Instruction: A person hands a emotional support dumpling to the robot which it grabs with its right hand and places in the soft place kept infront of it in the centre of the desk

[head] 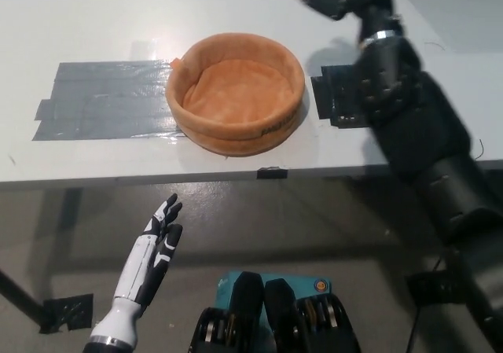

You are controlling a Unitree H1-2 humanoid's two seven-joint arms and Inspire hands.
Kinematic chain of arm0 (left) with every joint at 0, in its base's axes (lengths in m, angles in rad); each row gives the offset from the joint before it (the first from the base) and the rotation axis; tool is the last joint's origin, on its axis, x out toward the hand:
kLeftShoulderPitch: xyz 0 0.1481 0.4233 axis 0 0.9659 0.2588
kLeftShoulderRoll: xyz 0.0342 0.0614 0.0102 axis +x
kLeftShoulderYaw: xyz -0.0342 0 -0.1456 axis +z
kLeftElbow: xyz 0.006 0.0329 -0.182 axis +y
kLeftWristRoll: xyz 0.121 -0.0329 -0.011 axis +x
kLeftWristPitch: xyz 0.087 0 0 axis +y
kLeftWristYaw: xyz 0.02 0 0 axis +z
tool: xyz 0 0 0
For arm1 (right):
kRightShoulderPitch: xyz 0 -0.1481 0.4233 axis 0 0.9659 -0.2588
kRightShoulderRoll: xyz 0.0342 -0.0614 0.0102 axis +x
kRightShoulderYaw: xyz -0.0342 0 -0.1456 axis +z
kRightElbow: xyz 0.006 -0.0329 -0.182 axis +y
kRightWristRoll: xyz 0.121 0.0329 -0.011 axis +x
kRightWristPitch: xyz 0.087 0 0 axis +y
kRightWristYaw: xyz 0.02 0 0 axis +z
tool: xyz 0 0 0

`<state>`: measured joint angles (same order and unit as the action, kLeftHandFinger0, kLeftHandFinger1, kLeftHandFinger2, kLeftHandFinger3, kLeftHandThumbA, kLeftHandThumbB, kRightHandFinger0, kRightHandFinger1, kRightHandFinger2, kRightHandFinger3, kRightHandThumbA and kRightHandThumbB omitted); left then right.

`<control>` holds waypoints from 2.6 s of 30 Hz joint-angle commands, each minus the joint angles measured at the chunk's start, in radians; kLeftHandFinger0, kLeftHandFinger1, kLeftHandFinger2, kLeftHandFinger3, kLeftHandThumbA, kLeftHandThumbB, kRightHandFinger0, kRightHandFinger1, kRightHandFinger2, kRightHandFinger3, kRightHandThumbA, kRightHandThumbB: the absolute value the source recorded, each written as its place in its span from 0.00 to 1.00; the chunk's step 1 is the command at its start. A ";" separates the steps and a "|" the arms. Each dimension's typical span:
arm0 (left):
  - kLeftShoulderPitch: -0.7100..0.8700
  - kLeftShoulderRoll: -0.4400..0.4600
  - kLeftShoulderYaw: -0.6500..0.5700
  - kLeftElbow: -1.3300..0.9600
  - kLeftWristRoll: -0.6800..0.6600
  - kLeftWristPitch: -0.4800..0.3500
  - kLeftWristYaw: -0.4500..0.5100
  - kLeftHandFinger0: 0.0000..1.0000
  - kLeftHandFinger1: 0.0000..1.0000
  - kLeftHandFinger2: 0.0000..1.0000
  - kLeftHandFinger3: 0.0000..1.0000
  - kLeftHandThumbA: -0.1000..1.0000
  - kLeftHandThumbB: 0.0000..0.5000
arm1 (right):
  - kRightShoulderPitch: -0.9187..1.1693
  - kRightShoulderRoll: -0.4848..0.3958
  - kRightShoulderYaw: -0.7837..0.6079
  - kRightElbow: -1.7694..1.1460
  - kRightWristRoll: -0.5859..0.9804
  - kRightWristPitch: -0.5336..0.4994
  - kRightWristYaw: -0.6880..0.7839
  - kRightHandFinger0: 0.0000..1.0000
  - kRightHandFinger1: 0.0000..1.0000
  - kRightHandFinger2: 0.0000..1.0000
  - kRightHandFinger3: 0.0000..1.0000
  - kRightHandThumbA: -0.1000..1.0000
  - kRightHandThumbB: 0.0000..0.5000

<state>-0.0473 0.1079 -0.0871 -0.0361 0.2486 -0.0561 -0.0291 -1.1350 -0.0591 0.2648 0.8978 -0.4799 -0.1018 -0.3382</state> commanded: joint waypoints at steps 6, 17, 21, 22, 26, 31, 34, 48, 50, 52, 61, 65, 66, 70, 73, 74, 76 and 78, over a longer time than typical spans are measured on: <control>-0.018 0.007 -0.006 -0.031 0.013 -0.034 0.009 1.00 1.00 1.00 1.00 1.00 0.00 | -0.078 0.098 0.060 0.134 -0.046 -0.065 -0.080 0.00 0.35 0.75 0.52 0.00 0.35; -0.021 0.013 -0.005 -0.041 0.011 -0.006 0.000 1.00 1.00 1.00 1.00 1.00 0.05 | -0.092 0.104 0.104 0.236 0.001 0.054 0.240 1.00 1.00 1.00 1.00 0.30 0.58; -0.021 0.011 -0.003 -0.034 -0.001 -0.012 -0.002 1.00 1.00 1.00 1.00 1.00 0.04 | -0.083 0.085 0.131 0.206 -0.016 0.068 0.281 1.00 1.00 1.00 1.00 0.65 0.76; -0.023 0.011 -0.003 -0.028 0.003 -0.018 0.002 1.00 1.00 1.00 1.00 1.00 0.03 | -0.080 0.081 0.128 0.195 -0.010 0.070 0.288 1.00 1.00 1.00 1.00 0.71 0.78; -0.024 0.011 -0.006 -0.023 0.016 -0.030 0.010 1.00 1.00 1.00 1.00 1.00 0.01 | -0.063 0.068 0.100 0.132 0.018 0.063 0.292 1.00 1.00 1.00 1.00 0.78 0.79; -0.027 0.009 -0.002 -0.024 0.012 -0.019 0.009 1.00 1.00 1.00 1.00 1.00 0.00 | -0.053 0.056 0.081 0.062 0.025 0.073 0.299 1.00 1.00 1.00 1.00 0.87 0.85; -0.026 0.009 -0.002 -0.023 0.010 -0.023 0.009 1.00 1.00 1.00 1.00 1.00 0.00 | -0.036 0.047 0.069 0.003 0.031 0.087 0.312 1.00 1.00 1.00 1.00 0.87 0.83; -0.042 0.018 0.005 -0.022 -0.010 -0.016 -0.002 1.00 1.00 1.00 1.00 1.00 0.02 | 0.344 -0.027 -0.040 -0.802 0.068 0.144 0.316 1.00 1.00 1.00 1.00 0.94 0.61; -0.039 0.016 0.005 -0.022 -0.005 -0.012 0.000 1.00 1.00 1.00 1.00 1.00 0.06 | 0.470 -0.033 -0.045 -0.967 0.080 0.153 0.327 1.00 1.00 1.00 1.00 0.94 0.57; -0.037 0.015 0.003 -0.020 -0.004 -0.014 0.002 1.00 1.00 1.00 1.00 1.00 0.07 | 0.559 -0.038 -0.051 -1.052 0.094 0.133 0.322 1.00 1.00 1.00 1.00 0.91 0.51; -0.049 0.010 0.004 0.003 -0.002 -0.030 0.012 1.00 1.00 1.00 1.00 1.00 0.03 | 0.827 -0.096 -0.099 -1.219 0.134 0.034 0.300 1.00 1.00 1.00 1.00 0.92 0.57; -0.049 0.010 0.000 0.014 -0.001 -0.037 0.011 1.00 1.00 1.00 1.00 1.00 0.02 | 0.911 -0.112 -0.127 -1.252 0.138 0.012 0.284 1.00 1.00 1.00 1.00 0.92 0.53; -0.047 0.011 0.000 0.014 0.002 -0.035 0.012 1.00 1.00 1.00 1.00 1.00 0.02 | 0.923 -0.113 -0.132 -1.244 0.133 0.008 0.277 1.00 1.00 1.00 1.00 0.91 0.51; -0.043 0.011 -0.001 0.023 0.004 -0.035 0.012 1.00 1.00 1.00 1.00 1.00 0.03 | 0.982 -0.112 -0.156 -1.144 0.138 -0.034 0.265 1.00 1.00 1.00 1.00 0.86 0.48; -0.046 0.010 0.000 0.028 -0.005 -0.046 0.011 1.00 1.00 1.00 1.00 1.00 0.01 | 1.007 -0.104 -0.158 -1.072 0.147 -0.078 0.264 1.00 1.00 1.00 1.00 0.82 0.49; -0.048 0.011 -0.002 0.026 0.002 -0.042 0.011 1.00 1.00 1.00 1.00 1.00 0.00 | 1.015 -0.105 -0.153 -1.032 0.144 -0.097 0.262 1.00 1.00 1.00 1.00 0.82 0.50; -0.047 0.008 -0.001 0.021 0.001 -0.034 0.012 1.00 1.00 1.00 1.00 1.00 0.01 | 1.022 -0.106 -0.146 -0.965 0.148 -0.141 0.260 1.00 1.00 1.00 1.00 0.80 0.47; -0.046 0.008 -0.003 0.018 0.013 -0.029 0.016 1.00 1.00 1.00 1.00 1.00 0.00 | 1.026 -0.106 -0.136 -0.904 0.138 -0.167 0.260 1.00 1.00 1.00 1.00 0.78 0.45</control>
<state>-0.0800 0.1105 -0.0935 0.0005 0.2503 -0.0565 -0.0294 -0.1013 -0.1669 0.1223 -0.0623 -0.3656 -0.1340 -0.0547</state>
